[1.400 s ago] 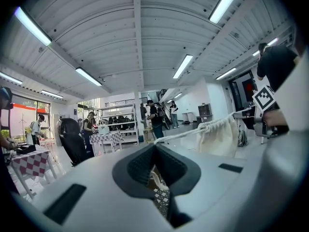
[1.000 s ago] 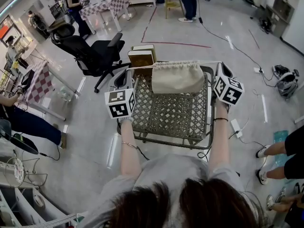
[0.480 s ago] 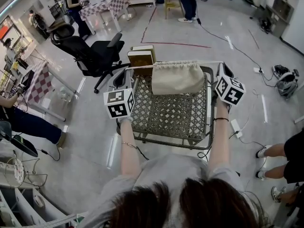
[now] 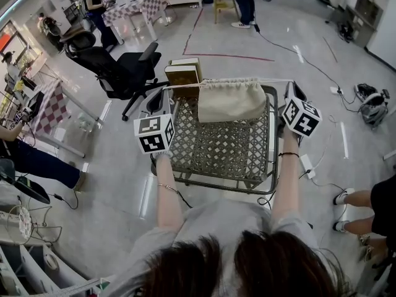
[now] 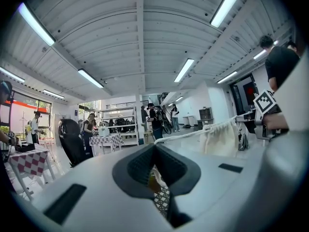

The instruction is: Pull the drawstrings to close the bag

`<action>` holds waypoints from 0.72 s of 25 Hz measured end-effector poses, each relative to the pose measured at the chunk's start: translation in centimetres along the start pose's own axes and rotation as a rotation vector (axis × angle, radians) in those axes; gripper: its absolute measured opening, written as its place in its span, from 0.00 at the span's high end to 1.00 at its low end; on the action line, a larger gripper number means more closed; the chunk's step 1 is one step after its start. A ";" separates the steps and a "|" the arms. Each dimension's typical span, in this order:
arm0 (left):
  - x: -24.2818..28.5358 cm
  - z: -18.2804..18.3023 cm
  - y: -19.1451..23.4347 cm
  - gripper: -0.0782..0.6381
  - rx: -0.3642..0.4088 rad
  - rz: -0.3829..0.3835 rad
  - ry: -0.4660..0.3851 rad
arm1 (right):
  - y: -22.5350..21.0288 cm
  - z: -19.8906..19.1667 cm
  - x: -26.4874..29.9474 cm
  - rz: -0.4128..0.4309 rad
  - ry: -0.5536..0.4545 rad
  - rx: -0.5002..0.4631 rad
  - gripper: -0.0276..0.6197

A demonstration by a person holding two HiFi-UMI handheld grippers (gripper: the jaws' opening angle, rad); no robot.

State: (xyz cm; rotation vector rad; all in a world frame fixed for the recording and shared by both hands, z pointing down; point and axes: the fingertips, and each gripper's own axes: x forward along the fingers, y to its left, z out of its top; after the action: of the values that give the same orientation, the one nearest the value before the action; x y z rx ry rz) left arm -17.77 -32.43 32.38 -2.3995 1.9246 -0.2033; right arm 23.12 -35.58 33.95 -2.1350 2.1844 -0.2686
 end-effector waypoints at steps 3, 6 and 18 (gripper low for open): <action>0.1 -0.1 -0.1 0.86 0.000 -0.002 0.000 | -0.4 -0.1 0.0 -0.009 -0.003 0.007 0.92; 0.2 -0.1 -0.1 0.86 -0.003 -0.002 -0.001 | -0.6 -0.1 0.2 -0.007 -0.007 0.020 0.92; 0.6 0.4 -0.5 0.86 0.005 -0.006 -0.016 | -2.0 -0.2 0.3 -0.041 -0.007 0.018 0.92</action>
State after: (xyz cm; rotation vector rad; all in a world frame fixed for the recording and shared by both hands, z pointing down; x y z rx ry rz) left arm -17.14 -32.92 32.13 -2.3962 1.9086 -0.1880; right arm 25.02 -35.90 34.54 -2.1706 2.1281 -0.2816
